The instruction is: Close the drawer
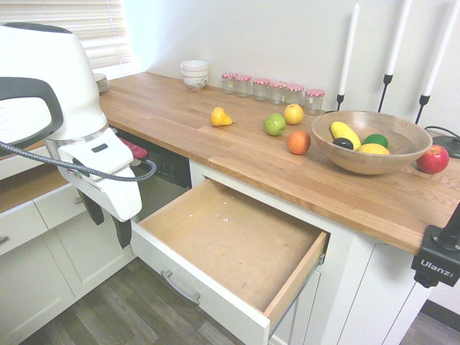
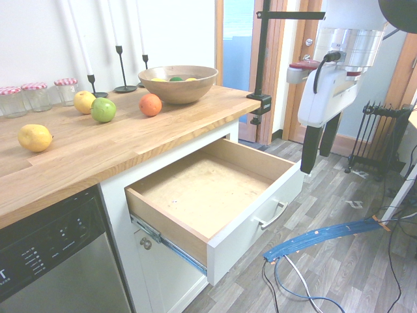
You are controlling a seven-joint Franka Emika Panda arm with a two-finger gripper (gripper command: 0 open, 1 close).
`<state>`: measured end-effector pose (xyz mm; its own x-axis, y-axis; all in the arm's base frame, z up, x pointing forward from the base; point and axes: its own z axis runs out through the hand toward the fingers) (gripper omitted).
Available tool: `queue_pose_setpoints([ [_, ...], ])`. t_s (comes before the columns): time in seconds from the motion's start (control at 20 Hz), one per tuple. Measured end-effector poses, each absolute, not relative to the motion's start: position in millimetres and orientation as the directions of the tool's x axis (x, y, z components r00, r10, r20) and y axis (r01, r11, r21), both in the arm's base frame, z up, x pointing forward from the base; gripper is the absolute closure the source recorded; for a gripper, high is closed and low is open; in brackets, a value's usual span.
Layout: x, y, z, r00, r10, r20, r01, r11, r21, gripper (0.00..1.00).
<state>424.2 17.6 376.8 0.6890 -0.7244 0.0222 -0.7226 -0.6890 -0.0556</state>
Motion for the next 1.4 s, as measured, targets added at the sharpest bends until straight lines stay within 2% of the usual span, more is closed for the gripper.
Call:
queue_pose_setpoints([
  [0.4, 424, 10, 349, 0.678, -0.735, 0.005, -0.735, -0.678, -0.038, 0.0],
  [1.1, 415, -34, 190, 0.665, -0.745, -0.054, -0.744, -0.667, 0.041, 0.0],
  [1.4, 416, -46, 136, 0.708, -0.704, -0.055, -0.704, -0.71, 0.009, 0.0],
])
